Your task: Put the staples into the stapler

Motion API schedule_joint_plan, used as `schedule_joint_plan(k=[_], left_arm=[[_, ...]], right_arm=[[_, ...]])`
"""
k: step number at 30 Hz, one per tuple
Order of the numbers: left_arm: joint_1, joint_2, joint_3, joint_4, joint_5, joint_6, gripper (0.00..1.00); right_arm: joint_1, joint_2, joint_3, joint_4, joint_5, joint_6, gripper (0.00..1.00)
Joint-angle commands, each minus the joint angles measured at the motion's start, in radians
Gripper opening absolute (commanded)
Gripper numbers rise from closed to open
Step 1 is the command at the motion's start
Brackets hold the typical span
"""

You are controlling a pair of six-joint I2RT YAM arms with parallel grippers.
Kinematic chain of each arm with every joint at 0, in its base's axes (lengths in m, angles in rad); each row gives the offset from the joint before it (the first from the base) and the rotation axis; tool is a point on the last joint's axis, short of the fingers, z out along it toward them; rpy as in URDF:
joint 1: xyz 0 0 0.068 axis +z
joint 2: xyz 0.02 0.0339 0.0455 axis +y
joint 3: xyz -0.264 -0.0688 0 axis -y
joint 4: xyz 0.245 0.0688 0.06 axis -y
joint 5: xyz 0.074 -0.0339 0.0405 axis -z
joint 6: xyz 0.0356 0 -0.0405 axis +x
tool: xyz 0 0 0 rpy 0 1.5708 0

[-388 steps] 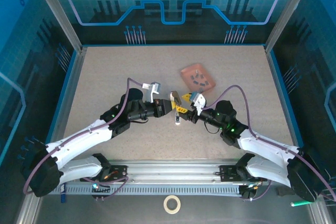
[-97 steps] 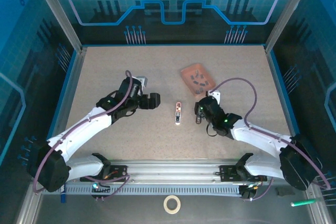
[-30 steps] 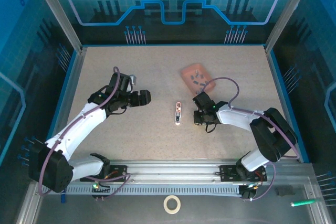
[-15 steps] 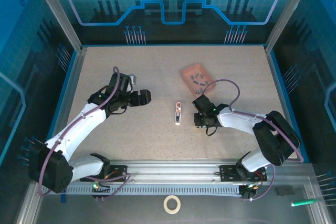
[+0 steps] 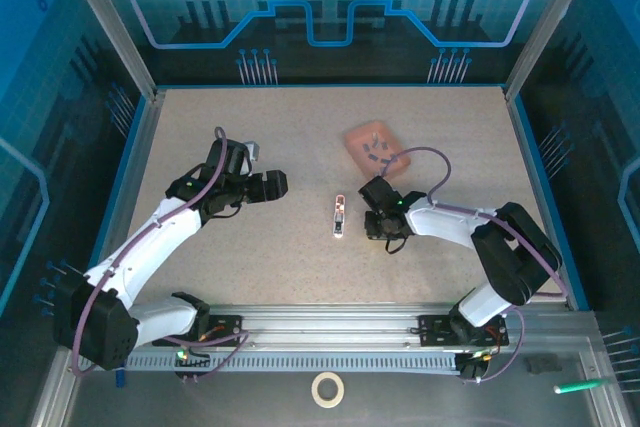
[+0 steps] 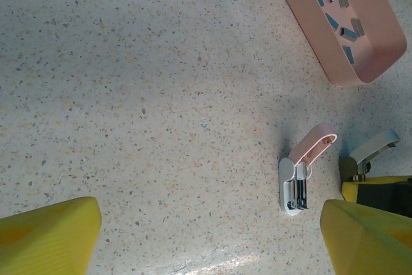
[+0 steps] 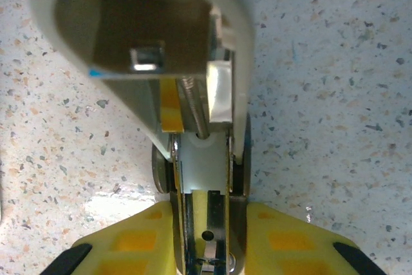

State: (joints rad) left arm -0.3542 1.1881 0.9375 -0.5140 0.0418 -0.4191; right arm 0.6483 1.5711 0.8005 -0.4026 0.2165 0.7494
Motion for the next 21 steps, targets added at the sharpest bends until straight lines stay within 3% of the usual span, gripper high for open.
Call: schedule_joint_plan(k=[1,21], left_arm=[[0.006,-0.023,-0.003,0.003,0.011,0.008,0.89],[0.006,-0.033,-0.008,0.005,0.017,-0.001,0.90]], right_arm=[[0.023,0.022,0.028,0.070,-0.016,0.030,0.26],[0.027,0.036,0.057,0.037,-0.017,0.051,0.32]])
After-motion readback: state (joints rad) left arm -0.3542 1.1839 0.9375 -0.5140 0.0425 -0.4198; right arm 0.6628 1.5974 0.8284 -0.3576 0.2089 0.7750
